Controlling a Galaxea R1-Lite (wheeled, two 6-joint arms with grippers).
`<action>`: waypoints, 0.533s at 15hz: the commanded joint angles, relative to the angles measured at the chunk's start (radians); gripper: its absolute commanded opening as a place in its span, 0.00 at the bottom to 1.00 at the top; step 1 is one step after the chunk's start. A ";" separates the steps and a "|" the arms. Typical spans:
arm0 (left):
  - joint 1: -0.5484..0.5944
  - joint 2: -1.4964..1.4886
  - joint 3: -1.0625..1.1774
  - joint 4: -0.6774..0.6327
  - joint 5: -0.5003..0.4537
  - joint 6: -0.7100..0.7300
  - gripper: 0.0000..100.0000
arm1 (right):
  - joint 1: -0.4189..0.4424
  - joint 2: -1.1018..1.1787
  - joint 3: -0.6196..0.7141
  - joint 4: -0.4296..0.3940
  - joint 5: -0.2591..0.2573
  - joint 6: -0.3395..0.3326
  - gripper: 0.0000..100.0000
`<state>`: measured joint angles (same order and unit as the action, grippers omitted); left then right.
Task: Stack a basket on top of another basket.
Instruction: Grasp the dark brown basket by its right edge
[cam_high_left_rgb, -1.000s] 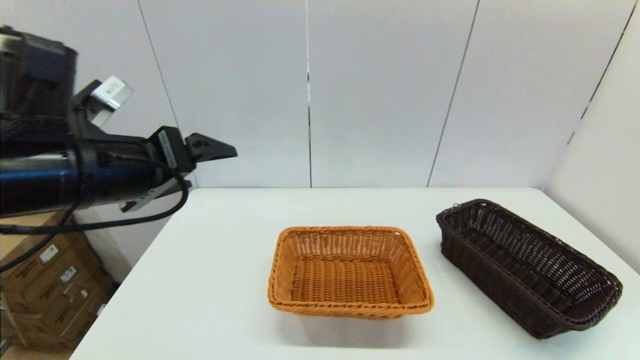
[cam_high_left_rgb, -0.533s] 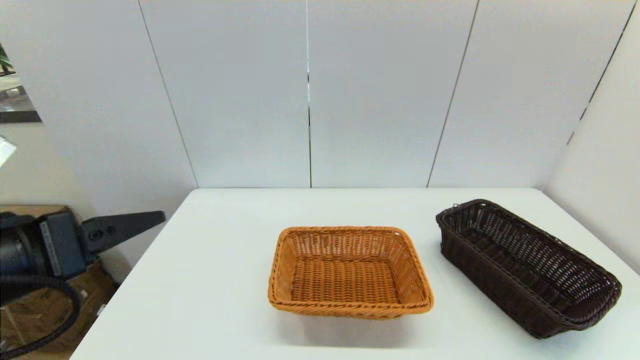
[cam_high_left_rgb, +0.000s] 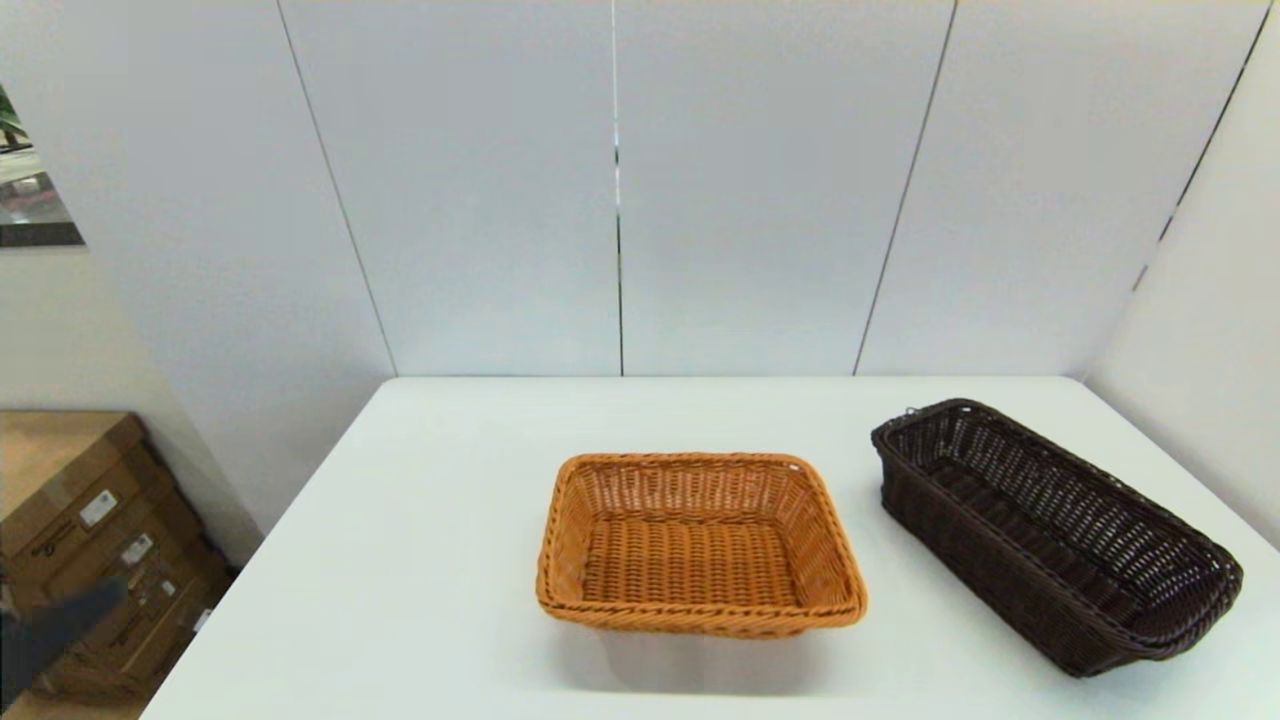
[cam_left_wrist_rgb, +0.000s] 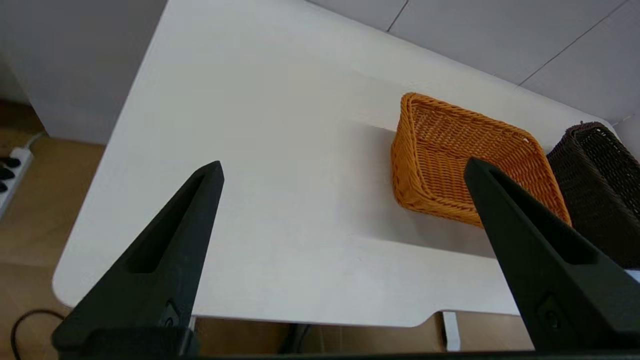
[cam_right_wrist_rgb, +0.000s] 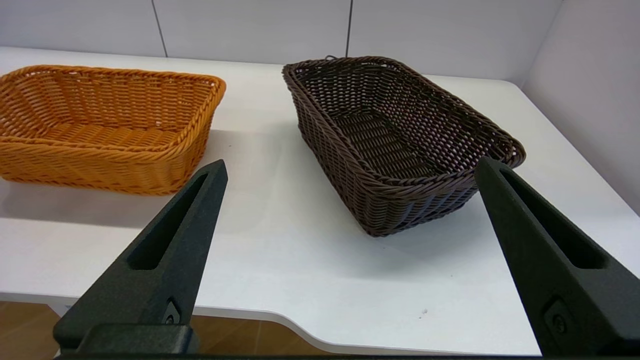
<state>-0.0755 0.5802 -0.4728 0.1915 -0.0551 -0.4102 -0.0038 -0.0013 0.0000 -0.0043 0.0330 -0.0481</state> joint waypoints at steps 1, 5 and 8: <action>0.022 -0.273 0.158 0.002 -0.003 0.030 1.00 | 0.001 0.001 0.000 -0.002 0.001 -0.001 1.00; 0.071 -0.419 0.250 0.003 -0.008 0.133 1.00 | -0.001 0.001 0.000 0.000 0.001 -0.001 1.00; 0.076 -0.504 0.279 0.023 -0.003 0.200 1.00 | -0.001 0.001 0.000 0.000 0.001 -0.001 1.00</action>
<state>-0.0066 0.1732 -0.2226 0.2083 -0.0606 -0.2560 -0.0038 -0.0013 0.0000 -0.0043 0.0330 -0.0489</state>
